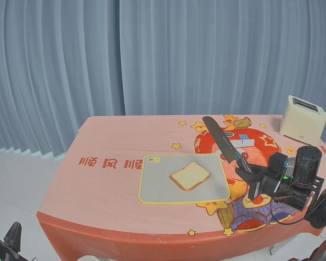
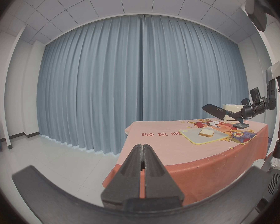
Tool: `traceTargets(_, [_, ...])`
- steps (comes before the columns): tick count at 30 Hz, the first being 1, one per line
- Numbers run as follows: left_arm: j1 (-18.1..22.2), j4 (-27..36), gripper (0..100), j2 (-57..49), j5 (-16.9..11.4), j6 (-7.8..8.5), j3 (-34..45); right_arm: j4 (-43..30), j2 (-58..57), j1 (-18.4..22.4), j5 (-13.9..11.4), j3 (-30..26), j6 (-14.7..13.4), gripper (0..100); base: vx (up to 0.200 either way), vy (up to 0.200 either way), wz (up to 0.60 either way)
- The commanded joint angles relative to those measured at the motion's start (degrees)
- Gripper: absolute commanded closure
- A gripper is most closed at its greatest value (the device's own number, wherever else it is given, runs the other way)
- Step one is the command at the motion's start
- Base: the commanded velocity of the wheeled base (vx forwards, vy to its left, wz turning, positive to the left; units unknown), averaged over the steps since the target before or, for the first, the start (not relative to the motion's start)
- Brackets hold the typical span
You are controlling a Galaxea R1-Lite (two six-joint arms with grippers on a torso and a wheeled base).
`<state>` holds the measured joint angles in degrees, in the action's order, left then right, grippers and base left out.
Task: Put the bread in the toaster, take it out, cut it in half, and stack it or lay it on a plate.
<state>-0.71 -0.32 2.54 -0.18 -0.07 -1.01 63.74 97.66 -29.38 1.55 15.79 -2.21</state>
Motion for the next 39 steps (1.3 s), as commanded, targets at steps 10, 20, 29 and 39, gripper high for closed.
traceTargets(10, [0.00,-0.03,100,0.10,0.01,-0.01,1.01,0.15,-0.63,-1.38,-1.64,-1.11,0.10,100,0.000,0.000,0.00])
traceTargets(20, [0.00,-0.03,100,0.01,0.01,-0.01,1.01,0.06,-1.24,-1.47,-2.52,-1.55,0.10,100,0.000,0.000,0.00])
traceTargets(29, [0.00,-0.03,100,0.10,0.01,-0.01,1.01,0.06,-1.15,-1.47,-2.52,-1.46,0.10,100,0.000,0.000,0.00])
traceTargets(39, [0.00,-0.03,100,0.10,0.01,-0.01,1.01,0.06,-1.24,-1.47,-2.52,-1.64,0.27,100,0.000,0.000,0.00])
